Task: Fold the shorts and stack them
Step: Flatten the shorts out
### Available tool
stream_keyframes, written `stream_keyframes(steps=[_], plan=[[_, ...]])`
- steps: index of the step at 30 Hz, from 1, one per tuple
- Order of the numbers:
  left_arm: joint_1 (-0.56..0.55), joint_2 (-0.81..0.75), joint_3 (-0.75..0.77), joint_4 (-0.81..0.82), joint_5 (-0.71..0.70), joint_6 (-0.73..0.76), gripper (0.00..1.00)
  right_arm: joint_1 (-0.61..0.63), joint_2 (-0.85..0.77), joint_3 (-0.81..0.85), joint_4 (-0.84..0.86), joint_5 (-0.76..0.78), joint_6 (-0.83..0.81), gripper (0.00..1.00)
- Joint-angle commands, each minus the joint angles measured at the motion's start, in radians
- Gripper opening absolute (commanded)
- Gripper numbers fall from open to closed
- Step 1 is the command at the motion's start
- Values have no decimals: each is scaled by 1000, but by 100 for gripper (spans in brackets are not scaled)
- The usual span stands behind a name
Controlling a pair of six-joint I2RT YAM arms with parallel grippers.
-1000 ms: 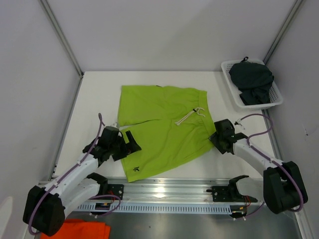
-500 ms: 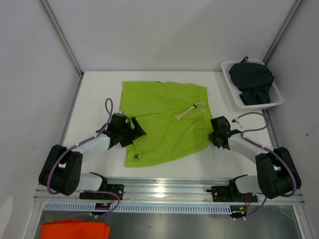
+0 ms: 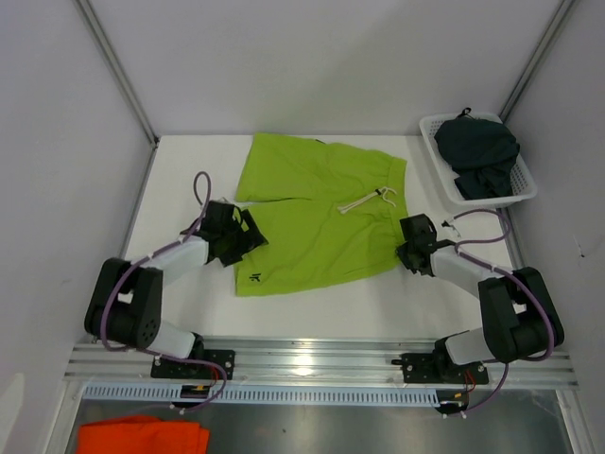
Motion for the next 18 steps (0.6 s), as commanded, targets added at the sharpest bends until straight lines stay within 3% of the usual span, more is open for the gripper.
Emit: stream_keyframes(steps=[1, 10, 18], plan=[[4, -150, -78, -114, -49, 39, 95, -12, -41, -27, 15, 45, 13, 0], [-39, -610, -232, -313, -48, -62, 95, 14, -74, -32, -6, 77, 9, 0], [-111, -699, -256, -484, -149, -91, 89, 17, -93, -35, -14, 80, 3, 0]])
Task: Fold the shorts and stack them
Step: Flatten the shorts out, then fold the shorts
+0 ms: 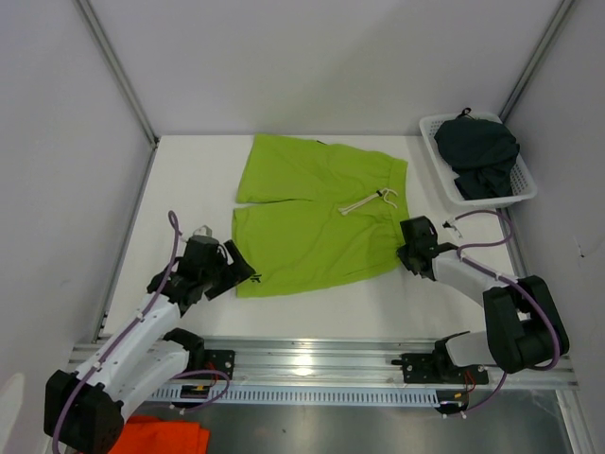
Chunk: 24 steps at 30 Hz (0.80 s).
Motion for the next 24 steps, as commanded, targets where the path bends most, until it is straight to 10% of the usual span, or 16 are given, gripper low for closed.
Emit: stream_keyframes(steps=[1, 13, 24], plan=[[-14, 3, -25, -98, -39, -32, 88, 4, -38, -5, -9, 52, 4, 0], [-32, 115, -91, -11, -16, -158, 85, 5, -37, -5, 2, 26, 17, 0], [-34, 301, -88, 135, -30, -148, 37, 28, -58, -13, -20, 38, 27, 0]])
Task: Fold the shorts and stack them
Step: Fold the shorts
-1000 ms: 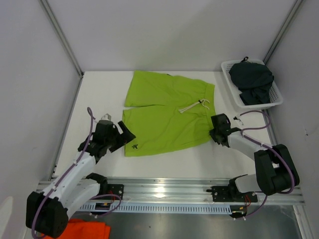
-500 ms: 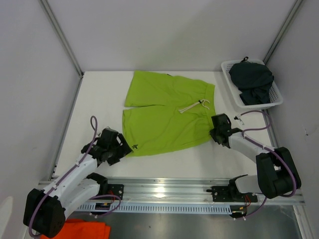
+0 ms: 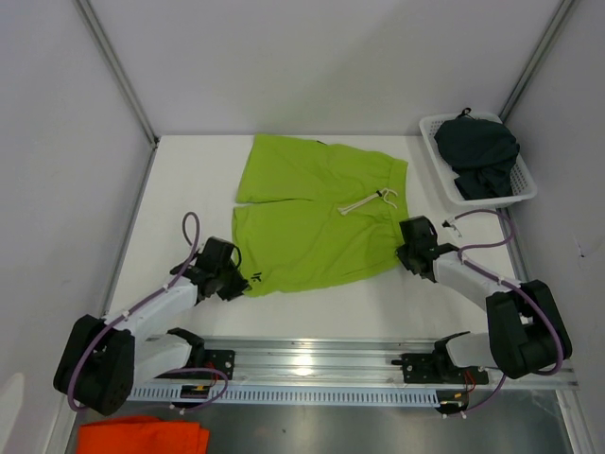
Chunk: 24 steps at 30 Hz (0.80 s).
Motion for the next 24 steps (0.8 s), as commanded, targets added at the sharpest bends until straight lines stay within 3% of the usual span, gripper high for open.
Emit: stream_keyframes(steps=[1, 3, 4, 8, 17, 20, 24], plan=[[-6, 23, -22, 27, -31, -15, 23, 15, -27, -11, -22, 39, 23, 0], [-6, 9, -19, 12, -44, -15, 1, 19, -39, -8, -39, 42, 23, 0], [-6, 0, -14, 1, -50, -13, 0, 21, -45, -5, -60, 39, 17, 0], [-8, -69, -5, -68, -62, -5, 0, 48, -90, 9, -174, 43, 1, 0], [-10, -437, 41, -293, -31, -18, 0, 97, -335, -56, -403, -4, 0, 0], [-10, -483, 146, -375, -65, -1, 0, 120, -422, -77, -459, -7, 12, 0], [-8, -417, 358, -441, -94, 44, 0, 133, -496, -48, -567, 0, 15, 0]])
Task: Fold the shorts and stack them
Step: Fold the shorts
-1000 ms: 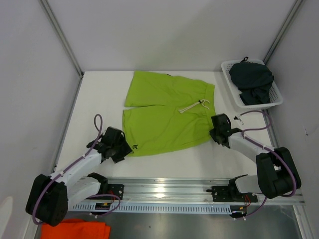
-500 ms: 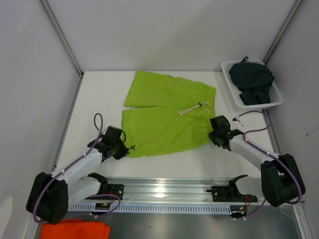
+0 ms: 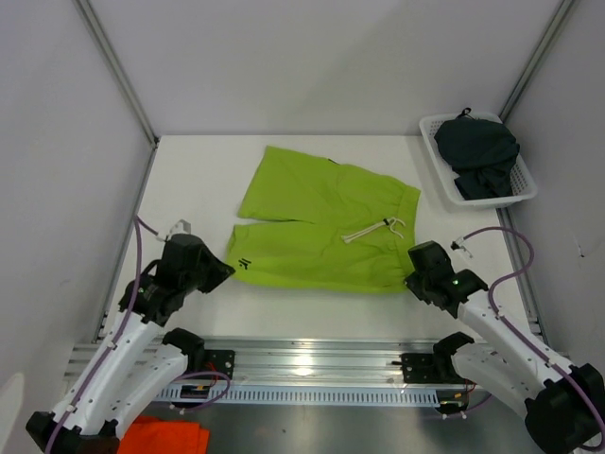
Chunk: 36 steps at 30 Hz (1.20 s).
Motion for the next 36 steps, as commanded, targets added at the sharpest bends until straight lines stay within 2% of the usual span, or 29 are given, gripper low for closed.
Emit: stream_keyframes(steps=[1, 6, 11, 17, 22, 30, 36], plan=[[-4, 65, 172, -77, -35, 44, 0, 13, -61, 33, -140, 22, 13, 0], [-2, 99, 300, -71, -71, 54, 0, 29, -93, 85, -199, 34, 0, 0], [25, 249, 454, -28, -59, 96, 0, 24, -41, 217, -203, 106, -31, 0], [111, 370, 612, 28, -29, 123, 0, 0, 128, 416, -181, 145, -92, 0], [189, 485, 659, 110, 23, 124, 0, -59, 260, 490, -109, 116, -126, 0], [225, 705, 757, 229, 41, 114, 0, -171, 456, 624, -37, 62, -178, 0], [248, 861, 913, 259, 30, 116, 0, -229, 574, 730, 0, 28, -195, 0]])
